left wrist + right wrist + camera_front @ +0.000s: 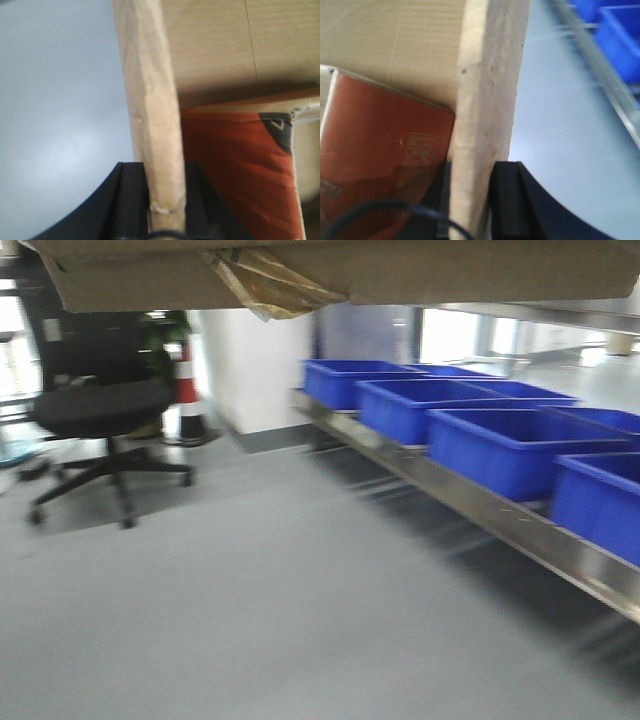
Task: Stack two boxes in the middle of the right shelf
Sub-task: 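Carry the boxes with both grippers while turning toward the steel shelf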
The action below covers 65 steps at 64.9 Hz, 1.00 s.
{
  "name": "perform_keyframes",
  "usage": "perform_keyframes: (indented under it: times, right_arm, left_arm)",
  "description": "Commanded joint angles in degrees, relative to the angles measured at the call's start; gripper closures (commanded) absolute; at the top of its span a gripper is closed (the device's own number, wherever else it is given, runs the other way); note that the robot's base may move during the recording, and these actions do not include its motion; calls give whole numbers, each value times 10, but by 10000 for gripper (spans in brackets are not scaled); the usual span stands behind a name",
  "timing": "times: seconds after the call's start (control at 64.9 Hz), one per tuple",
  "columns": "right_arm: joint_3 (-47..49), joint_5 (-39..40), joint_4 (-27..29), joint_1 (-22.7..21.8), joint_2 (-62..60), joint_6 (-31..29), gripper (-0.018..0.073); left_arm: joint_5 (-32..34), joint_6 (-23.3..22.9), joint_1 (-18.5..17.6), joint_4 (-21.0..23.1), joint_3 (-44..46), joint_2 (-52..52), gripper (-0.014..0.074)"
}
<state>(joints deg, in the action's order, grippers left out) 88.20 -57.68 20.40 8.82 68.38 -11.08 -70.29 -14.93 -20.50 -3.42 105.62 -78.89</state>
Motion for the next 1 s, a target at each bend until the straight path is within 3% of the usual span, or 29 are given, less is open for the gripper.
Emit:
perform_keyframes:
  times: [0.0,0.986]
  right_arm:
    - [4,43,-22,-7,-7,-4,712]
    - [4,43,-22,-7,-7,-4,712]
  left_arm:
    - [3,-1,1,-23,4,10,708]
    - [3,-1,1,-24,4,10,708]
